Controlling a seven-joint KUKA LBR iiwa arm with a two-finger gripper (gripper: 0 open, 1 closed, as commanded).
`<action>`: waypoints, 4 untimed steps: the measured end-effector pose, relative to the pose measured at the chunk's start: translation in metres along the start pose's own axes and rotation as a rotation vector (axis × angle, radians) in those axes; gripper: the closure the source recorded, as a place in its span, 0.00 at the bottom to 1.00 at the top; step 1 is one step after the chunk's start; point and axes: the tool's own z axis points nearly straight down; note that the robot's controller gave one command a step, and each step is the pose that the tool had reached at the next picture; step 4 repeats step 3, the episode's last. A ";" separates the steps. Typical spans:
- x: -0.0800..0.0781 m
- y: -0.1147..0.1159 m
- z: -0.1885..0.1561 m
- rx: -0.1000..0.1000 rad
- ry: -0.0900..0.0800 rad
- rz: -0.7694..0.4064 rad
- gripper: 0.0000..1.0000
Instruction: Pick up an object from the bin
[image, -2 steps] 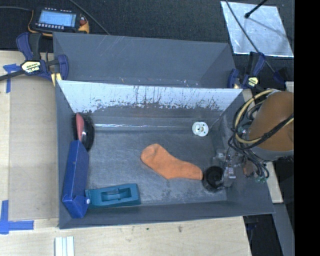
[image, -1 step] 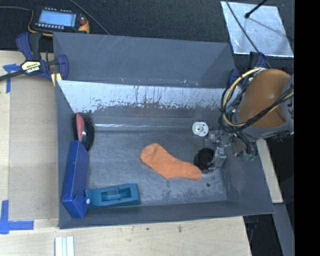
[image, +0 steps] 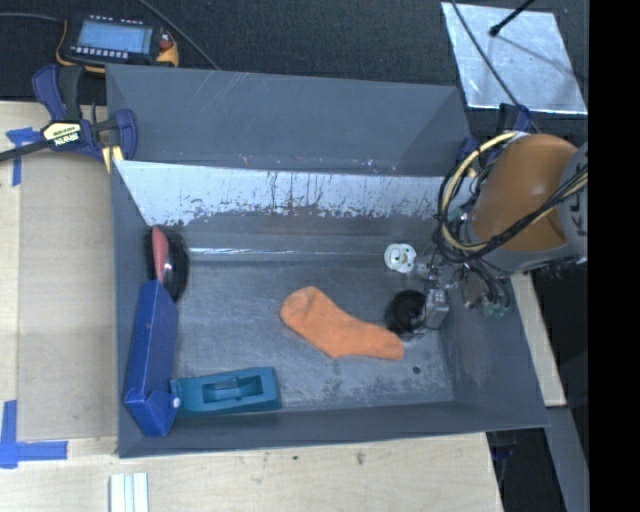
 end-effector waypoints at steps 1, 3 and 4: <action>0.003 0.007 0.000 0.001 0.012 -0.008 1.00; 0.004 0.001 -0.001 -0.001 0.008 -0.008 1.00; 0.004 0.001 -0.001 -0.001 0.008 -0.008 1.00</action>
Offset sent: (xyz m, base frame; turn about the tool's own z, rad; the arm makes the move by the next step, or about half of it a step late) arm 0.0226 0.0081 -0.0316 -0.0072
